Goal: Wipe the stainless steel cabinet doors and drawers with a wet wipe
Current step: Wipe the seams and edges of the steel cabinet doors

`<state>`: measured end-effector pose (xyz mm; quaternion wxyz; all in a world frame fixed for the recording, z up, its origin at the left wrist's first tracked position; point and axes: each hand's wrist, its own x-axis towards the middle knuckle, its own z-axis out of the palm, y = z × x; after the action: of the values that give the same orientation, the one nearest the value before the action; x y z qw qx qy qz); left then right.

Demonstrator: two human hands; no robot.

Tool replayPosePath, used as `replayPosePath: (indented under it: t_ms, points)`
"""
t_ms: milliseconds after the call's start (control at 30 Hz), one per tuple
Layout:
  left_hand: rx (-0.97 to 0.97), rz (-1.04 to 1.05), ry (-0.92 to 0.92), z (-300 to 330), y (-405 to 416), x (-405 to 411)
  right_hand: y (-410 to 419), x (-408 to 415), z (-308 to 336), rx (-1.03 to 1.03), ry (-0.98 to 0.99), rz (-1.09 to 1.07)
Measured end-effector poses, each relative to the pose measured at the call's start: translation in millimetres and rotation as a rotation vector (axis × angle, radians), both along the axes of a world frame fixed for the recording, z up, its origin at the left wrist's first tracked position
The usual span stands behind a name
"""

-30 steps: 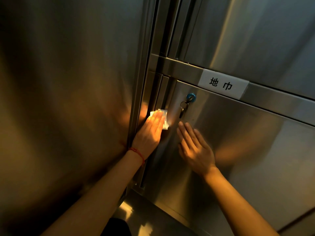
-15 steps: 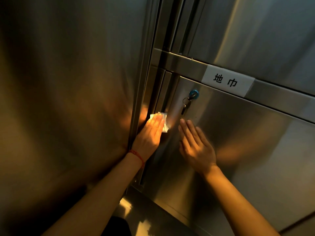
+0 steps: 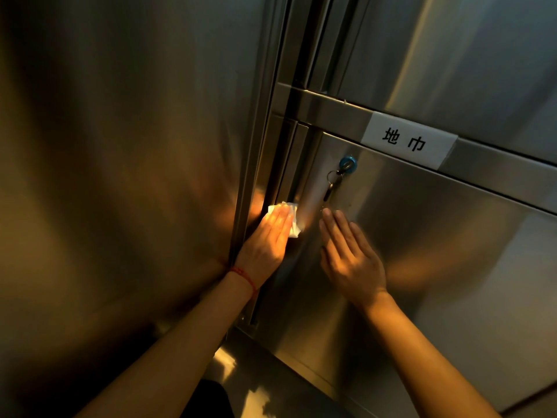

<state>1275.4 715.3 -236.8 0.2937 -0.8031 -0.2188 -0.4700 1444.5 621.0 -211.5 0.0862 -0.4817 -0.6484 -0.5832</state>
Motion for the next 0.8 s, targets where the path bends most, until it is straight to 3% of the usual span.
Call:
replayPosePath:
  t_ms: [800]
  points:
    - [0.037, 0.040, 0.017, 10.7, 5.0, -1.0, -3.9, -4.6, 4.2, -0.020, 0.006, -0.013]
